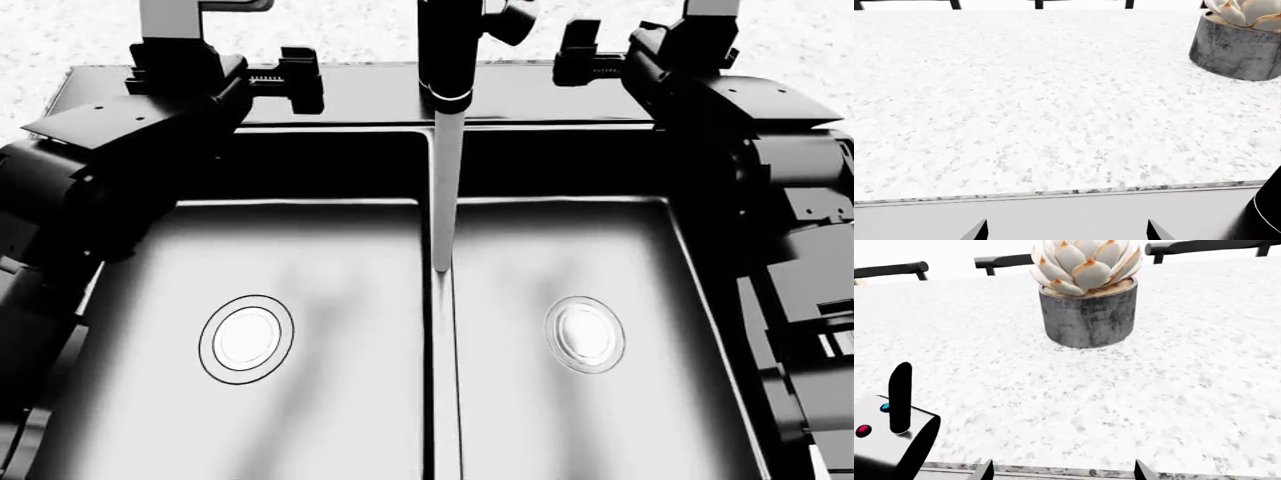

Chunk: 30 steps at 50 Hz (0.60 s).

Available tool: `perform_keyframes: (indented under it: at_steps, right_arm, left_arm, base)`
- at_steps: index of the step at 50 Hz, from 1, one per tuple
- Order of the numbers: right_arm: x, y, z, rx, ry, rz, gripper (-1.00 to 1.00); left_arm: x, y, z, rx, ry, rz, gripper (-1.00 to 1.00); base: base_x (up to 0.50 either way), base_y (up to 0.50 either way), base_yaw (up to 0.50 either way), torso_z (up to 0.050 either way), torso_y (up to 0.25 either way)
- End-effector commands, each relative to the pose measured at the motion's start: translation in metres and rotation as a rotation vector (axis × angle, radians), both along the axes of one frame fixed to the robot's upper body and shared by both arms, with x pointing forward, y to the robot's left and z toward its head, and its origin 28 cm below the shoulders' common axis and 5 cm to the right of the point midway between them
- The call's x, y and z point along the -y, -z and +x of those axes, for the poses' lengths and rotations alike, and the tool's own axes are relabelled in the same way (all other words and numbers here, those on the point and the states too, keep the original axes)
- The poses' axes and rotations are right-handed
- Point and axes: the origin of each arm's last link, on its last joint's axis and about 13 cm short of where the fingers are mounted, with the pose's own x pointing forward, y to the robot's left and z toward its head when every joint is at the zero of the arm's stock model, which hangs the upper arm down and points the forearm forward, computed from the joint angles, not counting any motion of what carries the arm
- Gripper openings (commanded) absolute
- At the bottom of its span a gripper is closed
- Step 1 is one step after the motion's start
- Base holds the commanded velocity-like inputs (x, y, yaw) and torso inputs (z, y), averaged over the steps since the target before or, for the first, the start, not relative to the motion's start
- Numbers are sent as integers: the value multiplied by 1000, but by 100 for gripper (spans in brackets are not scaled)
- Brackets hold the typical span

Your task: Pick the oranges and tangerines from the sink and place them in one bowl. Place the broccoli in the other bowl. Then turn off the sink faucet.

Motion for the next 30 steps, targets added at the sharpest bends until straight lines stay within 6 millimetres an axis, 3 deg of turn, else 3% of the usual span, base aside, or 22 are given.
perform_keyframes:
  at_steps: [1, 17, 22, 30]
  right_arm:
    - [0, 0, 0, -1, -7, -18, 100]
    - [0, 0, 0, -1, -7, -18, 100]
    - [-5, -12, 16, 41, -22, -60, 100]
    - [-14, -40, 15, 115, -19, -74, 100]
  left_arm:
    - [0, -1, 0, -1, 2, -2, 100]
    - [0, -1, 0, -1, 2, -2, 100]
    - [-1, -4, -2, -10, 13, 7, 100]
    - [3, -12, -6, 10, 43, 3, 100]
  base:
    - [0, 0, 0, 0, 0]
    - [0, 0, 0, 0, 0]
    - [0, 0, 0, 0, 0]
    - [0, 0, 0, 0, 0]
